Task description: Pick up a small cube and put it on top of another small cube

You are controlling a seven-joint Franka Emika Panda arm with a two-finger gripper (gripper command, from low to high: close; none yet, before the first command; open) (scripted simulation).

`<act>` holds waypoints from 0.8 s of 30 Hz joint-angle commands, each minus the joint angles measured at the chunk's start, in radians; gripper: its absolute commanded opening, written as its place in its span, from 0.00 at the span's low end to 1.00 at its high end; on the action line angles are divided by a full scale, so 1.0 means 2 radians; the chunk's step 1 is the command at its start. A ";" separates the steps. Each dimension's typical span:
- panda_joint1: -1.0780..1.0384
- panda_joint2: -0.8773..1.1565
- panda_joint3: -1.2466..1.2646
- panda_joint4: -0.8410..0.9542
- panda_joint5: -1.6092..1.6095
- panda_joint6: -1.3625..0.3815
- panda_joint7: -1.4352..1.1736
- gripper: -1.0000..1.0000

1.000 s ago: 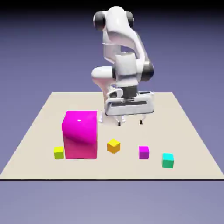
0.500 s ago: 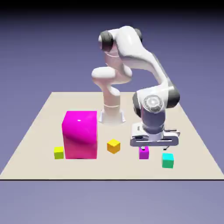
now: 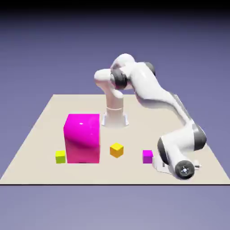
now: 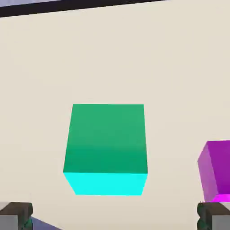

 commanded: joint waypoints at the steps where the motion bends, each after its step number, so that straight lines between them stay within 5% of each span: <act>1: 0.000 0.000 0.000 0.000 0.000 0.000 0.000 0.50; 8: 0.010 -0.023 0.000 -0.109 0.006 0.085 -0.020 0.50; 9: 0.010 -0.023 0.000 -0.109 0.006 0.085 -0.020 0.00; 16: 0.000 0.000 0.000 0.000 0.000 0.000 0.000 0.00; 24: 0.116 -0.104 -0.126 -0.145 -0.064 0.004 -0.166 0.00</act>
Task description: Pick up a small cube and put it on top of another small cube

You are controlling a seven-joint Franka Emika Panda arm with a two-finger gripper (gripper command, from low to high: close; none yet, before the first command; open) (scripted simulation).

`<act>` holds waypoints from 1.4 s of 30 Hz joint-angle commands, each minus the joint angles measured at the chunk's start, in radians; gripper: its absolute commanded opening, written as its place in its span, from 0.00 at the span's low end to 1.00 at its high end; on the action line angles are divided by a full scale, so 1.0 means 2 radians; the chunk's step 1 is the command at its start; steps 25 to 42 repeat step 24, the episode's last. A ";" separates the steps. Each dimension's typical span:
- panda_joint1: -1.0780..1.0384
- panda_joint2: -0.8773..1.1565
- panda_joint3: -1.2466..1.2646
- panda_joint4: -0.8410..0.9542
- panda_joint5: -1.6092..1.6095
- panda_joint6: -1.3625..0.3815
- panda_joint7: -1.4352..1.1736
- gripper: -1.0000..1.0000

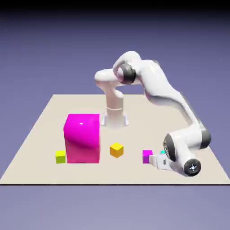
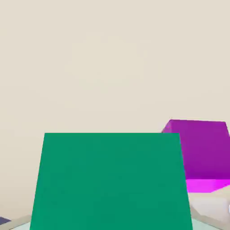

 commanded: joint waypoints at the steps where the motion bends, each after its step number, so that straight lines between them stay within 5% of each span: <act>1: 0.015 -0.013 -0.016 -0.018 -0.009 0.000 -0.021 0.00; 5: 0.068 -0.063 -0.074 -0.089 -0.041 0.003 -0.100 0.00; 19: -0.147 -0.075 0.171 -0.183 -0.147 0.085 0.005 0.00; 20: -0.147 -0.075 0.171 -0.183 -0.147 0.086 0.005 1.00; 42: -0.100 -0.072 0.117 -0.162 -0.124 0.067 -0.018 1.00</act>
